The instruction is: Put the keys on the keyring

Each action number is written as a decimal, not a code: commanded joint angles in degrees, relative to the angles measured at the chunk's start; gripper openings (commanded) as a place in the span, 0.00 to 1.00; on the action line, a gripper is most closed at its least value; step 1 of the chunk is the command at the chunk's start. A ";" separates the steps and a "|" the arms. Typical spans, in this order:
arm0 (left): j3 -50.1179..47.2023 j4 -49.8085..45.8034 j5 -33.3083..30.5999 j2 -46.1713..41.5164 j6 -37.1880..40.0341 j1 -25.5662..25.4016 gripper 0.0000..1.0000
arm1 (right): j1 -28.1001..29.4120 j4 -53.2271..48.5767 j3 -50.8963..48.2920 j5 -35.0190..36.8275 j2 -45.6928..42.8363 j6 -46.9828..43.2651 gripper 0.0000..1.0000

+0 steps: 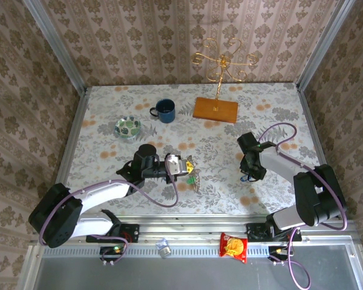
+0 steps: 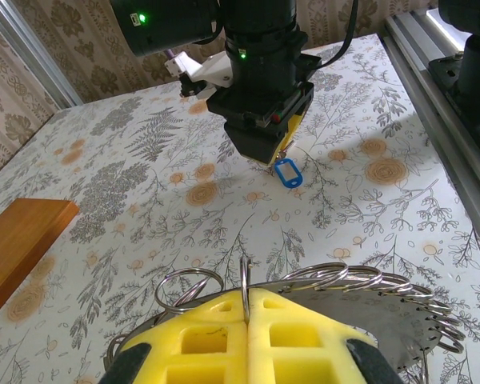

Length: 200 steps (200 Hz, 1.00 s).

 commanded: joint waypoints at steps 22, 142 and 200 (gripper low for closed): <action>1.64 0.12 0.45 0.06 1.68 -0.40 0.00 | -1.00 -0.18 -0.28 0.94 0.21 2.08 0.25; 1.78 0.28 0.31 0.15 2.00 -0.46 0.00 | -1.64 -0.26 -0.67 0.05 1.46 2.21 0.22; 1.87 0.13 0.27 0.12 2.14 -0.47 0.00 | -1.88 -0.32 -0.77 0.02 1.46 2.37 0.15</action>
